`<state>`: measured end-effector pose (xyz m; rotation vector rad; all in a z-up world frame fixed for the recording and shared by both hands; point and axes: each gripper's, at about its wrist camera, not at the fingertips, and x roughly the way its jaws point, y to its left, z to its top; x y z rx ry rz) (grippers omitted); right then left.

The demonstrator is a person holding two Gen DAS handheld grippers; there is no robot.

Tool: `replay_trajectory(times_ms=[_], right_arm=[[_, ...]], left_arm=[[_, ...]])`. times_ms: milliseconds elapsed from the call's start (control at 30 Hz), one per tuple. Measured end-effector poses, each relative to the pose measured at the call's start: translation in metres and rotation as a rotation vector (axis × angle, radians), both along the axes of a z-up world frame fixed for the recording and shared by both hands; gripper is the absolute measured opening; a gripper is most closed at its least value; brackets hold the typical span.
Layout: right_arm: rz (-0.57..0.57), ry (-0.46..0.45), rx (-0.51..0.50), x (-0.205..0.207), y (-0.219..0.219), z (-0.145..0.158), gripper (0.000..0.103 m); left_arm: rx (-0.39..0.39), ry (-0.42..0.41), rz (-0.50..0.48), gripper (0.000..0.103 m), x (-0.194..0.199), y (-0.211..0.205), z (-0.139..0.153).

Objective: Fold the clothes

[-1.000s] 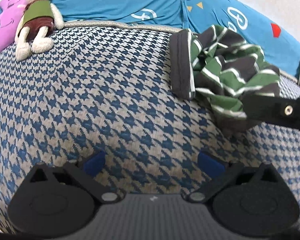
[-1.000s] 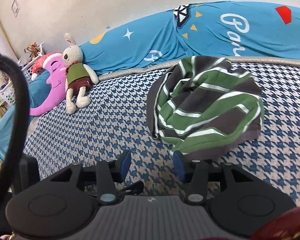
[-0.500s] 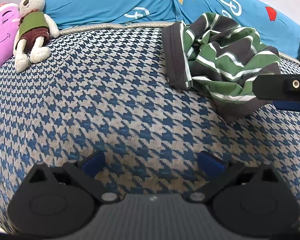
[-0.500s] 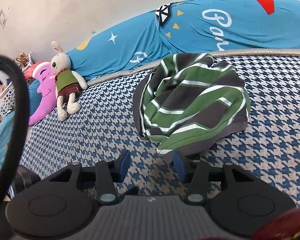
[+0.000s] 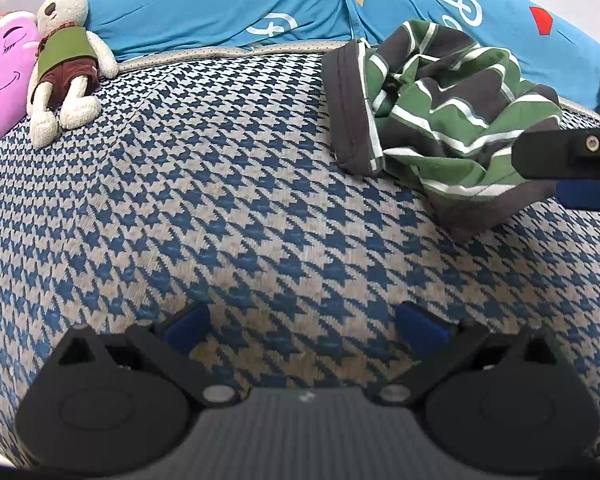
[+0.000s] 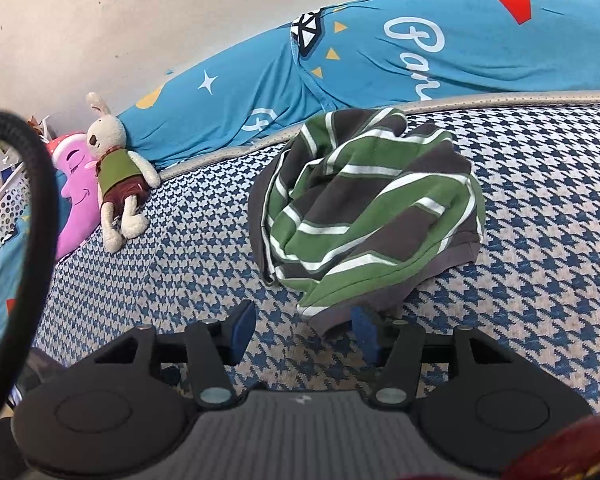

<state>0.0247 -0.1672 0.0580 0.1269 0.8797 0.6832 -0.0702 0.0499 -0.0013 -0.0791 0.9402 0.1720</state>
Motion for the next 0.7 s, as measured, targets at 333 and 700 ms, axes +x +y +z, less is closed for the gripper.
replay_trajectory(times_ms=[333, 700], right_arm=[[-0.040, -0.021, -0.007, 0.015, -0.006, 0.006, 0.055], [-0.160, -0.002, 0.019, 0.058, -0.022, 0.004, 0.056]], left_arm=[[-0.011, -0.011, 0.000, 0.103, -0.003, 0.000, 0.002], [-0.137, -0.077, 0.030, 0.103, 0.001, 0.017, 0.024]])
